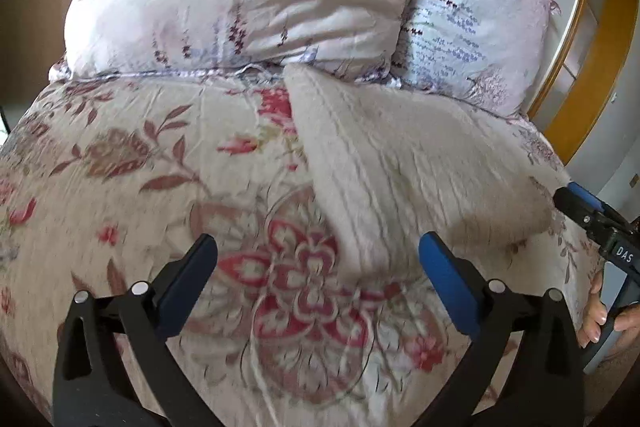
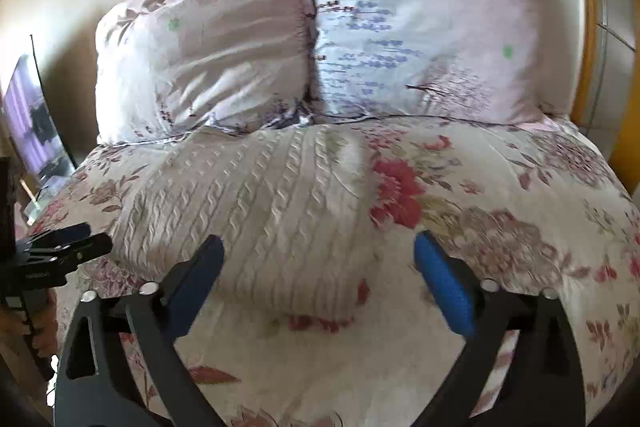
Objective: Fold small clothes
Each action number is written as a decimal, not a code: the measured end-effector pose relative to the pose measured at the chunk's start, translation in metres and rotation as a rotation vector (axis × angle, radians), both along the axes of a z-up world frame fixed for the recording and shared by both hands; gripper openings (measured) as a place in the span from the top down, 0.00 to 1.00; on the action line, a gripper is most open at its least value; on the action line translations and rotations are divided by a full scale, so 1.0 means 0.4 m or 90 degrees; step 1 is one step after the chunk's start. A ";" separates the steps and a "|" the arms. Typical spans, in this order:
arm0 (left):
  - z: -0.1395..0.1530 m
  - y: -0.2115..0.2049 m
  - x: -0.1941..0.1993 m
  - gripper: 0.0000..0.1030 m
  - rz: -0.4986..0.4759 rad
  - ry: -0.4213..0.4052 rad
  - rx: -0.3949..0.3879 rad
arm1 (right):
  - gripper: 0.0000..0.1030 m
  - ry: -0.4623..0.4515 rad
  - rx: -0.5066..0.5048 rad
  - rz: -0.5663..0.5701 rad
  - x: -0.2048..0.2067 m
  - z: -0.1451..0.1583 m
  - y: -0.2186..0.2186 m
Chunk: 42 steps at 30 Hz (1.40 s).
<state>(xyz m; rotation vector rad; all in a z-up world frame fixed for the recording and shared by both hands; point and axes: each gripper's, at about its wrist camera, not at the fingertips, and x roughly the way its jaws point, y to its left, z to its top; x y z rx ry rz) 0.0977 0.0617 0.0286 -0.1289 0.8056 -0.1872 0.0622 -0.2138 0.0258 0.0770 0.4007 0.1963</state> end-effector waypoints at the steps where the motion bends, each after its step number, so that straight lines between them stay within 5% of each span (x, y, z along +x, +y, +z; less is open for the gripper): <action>1: -0.004 -0.001 -0.005 0.02 0.003 0.003 0.005 | 0.02 -0.001 -0.001 -0.008 -0.008 -0.006 0.001; 23: -0.078 -0.097 -0.030 0.02 -0.005 0.069 0.136 | 0.01 0.145 -0.059 -0.028 0.005 -0.115 0.102; 42: -0.081 -0.096 -0.028 0.02 -0.001 0.065 0.138 | 0.01 0.167 -0.073 -0.045 0.025 -0.138 0.101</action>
